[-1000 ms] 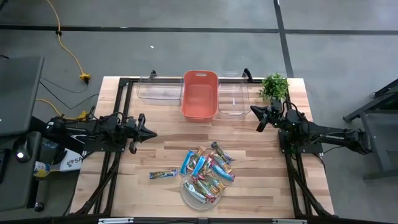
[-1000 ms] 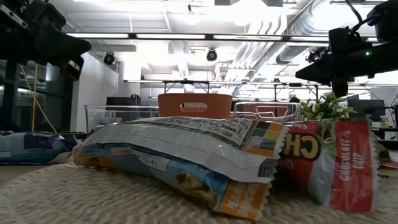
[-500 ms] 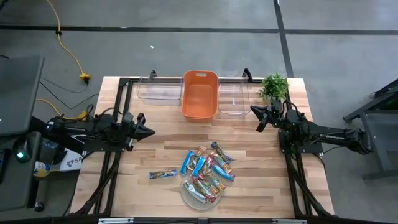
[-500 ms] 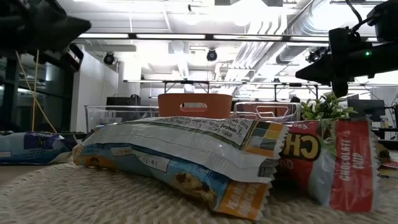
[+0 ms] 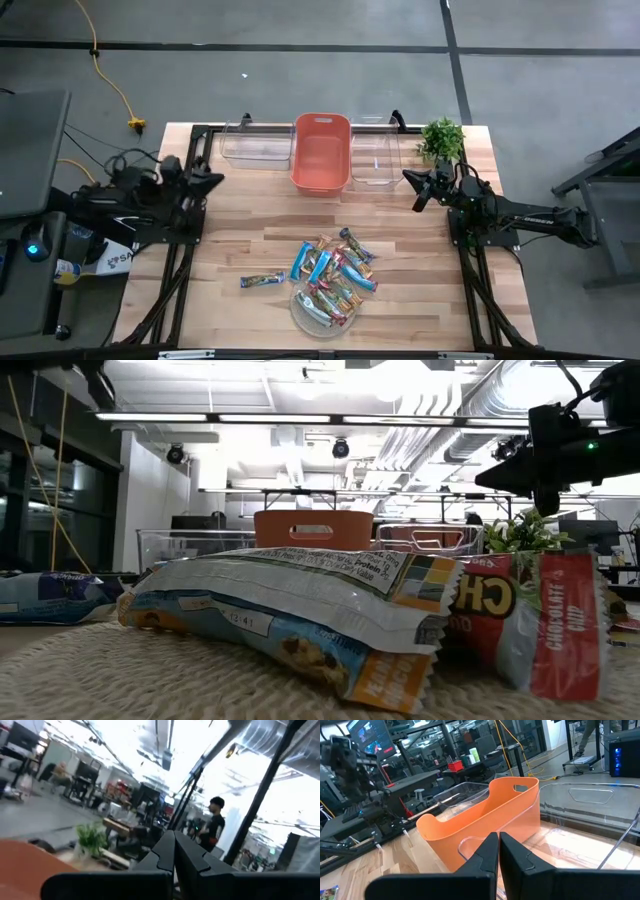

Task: Pick and place Granola Bars by type
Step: Put the blue granola bar into the left transparent bin

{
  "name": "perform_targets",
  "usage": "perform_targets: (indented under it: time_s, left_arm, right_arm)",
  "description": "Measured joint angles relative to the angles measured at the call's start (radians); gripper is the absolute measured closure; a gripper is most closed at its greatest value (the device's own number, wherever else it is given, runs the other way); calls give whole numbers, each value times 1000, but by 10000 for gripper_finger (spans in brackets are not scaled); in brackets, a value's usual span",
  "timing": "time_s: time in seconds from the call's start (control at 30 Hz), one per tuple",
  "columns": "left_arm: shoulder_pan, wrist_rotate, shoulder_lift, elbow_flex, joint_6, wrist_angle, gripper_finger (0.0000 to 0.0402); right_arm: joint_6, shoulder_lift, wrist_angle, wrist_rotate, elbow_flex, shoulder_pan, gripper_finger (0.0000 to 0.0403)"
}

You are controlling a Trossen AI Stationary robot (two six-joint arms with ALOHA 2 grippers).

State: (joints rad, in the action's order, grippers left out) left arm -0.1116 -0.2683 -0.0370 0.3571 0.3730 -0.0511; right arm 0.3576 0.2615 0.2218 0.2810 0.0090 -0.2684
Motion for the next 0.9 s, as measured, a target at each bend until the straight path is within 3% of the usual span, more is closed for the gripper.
perform_targets:
  time_s: [0.17, 0.4, 0.6, 0.73, 0.9]
  left_arm:
    - [0, -2, -133, 175, -104, 200, 401]
    - [0, 3, -438, 510, -161, 648, 401]
    - [0, 117, -667, 745, -102, 961, 401]
    - [0, 196, -773, 828, -19, 1128, 401]
    - [0, 333, -863, 837, 45, 1225, 401]
  right_arm:
    - [0, 0, 0, 0, 0, 0, 402]
    - [0, 0, 0, 0, 0, 0, 402]
    - [0, 0, 0, 0, 0, 0, 402]
    - [0, 0, 0, 0, 0, 0, 402]
    - [0, 0, 0, 0, 0, 0, 402]
